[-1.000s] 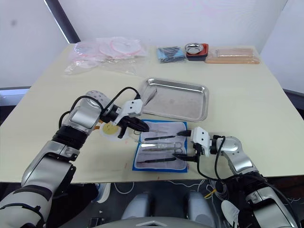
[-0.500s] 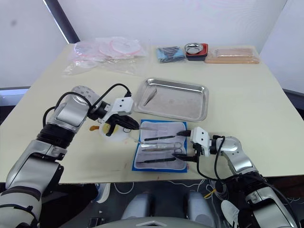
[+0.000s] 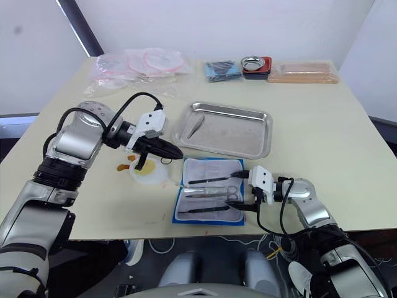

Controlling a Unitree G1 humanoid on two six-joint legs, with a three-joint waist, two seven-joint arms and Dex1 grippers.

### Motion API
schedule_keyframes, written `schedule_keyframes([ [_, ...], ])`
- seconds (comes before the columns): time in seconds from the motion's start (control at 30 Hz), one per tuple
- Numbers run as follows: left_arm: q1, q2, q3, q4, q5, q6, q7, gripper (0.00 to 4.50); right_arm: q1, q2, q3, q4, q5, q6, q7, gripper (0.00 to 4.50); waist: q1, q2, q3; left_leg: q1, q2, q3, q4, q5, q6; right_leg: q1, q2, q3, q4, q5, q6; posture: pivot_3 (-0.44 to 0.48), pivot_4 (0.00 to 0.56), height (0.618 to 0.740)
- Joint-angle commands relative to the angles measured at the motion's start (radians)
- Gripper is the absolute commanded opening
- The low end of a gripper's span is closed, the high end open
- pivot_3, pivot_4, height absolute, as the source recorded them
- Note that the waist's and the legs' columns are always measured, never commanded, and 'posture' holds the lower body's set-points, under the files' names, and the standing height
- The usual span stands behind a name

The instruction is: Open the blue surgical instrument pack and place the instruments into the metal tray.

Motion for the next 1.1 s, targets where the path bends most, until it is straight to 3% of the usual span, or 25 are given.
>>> schedule_keyframes([
  [0.03, -0.012, -0.051, 0.066, -0.037, -0.034, 0.072, 0.114, 0.02, 0.083, -0.025, 0.086, 0.156, -0.142, 0.057, -0.011, 4.50, 0.000, 0.000, 0.000, 0.000, 0.000, 0.000, 0.000, 0.000, 0.000, 0.000, 0.000, 0.000, 0.000, 0.000, 0.000, 0.000, 0.150, 0.740],
  [0.13, 0.005, -0.092, 0.083, -0.067, -0.042, 0.127, 0.192, 0.02, 0.080, -0.024, 0.087, 0.161, -0.145, 0.056, -0.012, 4.50, -0.001, 0.000, 0.000, 0.000, 0.000, 0.000, 0.000, 0.000, 0.000, 0.000, 0.001, 0.001, 0.000, 0.000, 0.000, 0.000, 0.150, 0.740],
  [0.33, 0.025, -0.238, 0.134, -0.087, -0.044, 0.294, 0.465, 0.02, 0.078, -0.025, 0.087, 0.166, -0.147, 0.055, -0.012, 4.50, -0.002, 0.000, 0.000, 0.001, 0.000, 0.001, 0.000, 0.000, 0.000, 0.001, 0.001, 0.002, 0.000, 0.000, 0.000, 0.000, 0.150, 0.740],
  [0.47, 0.007, -0.351, 0.175, -0.009, 0.006, 0.280, 0.713, 0.02, 0.079, -0.024, 0.084, 0.169, -0.146, 0.057, -0.017, 4.50, -0.002, -0.001, -0.001, 0.001, 0.000, 0.000, 0.000, 0.000, 0.000, 0.001, 0.002, 0.002, 0.001, 0.000, 0.000, 0.000, 0.150, 0.740],
  [0.57, 0.012, -0.400, 0.170, 0.015, 0.043, 0.258, 0.828, 0.02, 0.079, -0.025, 0.085, 0.168, -0.147, 0.057, -0.017, 4.50, -0.002, -0.001, -0.001, 0.001, -0.001, 0.000, 0.000, 0.000, 0.000, 0.001, 0.002, 0.003, 0.001, 0.000, 0.001, 0.000, 0.150, 0.740],
  [0.9, -0.072, -0.559, 0.238, 0.252, 0.063, 0.209, 1.129, 0.02, 0.077, -0.019, 0.087, 0.175, -0.150, 0.056, -0.023, 4.50, -0.001, -0.001, -0.001, 0.002, -0.001, 0.000, 0.000, 0.000, 0.000, 0.002, 0.002, 0.002, 0.001, 0.003, 0.004, 0.000, 0.150, 0.740],
  [1.1, -0.122, -0.594, 0.256, 0.383, 0.060, 0.189, 1.185, 0.02, 0.077, -0.017, 0.090, 0.177, -0.152, 0.055, -0.025, 4.50, -0.002, -0.001, 0.000, 0.010, -0.001, 0.000, 0.000, 0.000, 0.000, 0.010, 0.002, 0.002, 0.001, 0.002, 0.004, 0.000, 0.150, 0.740],
])
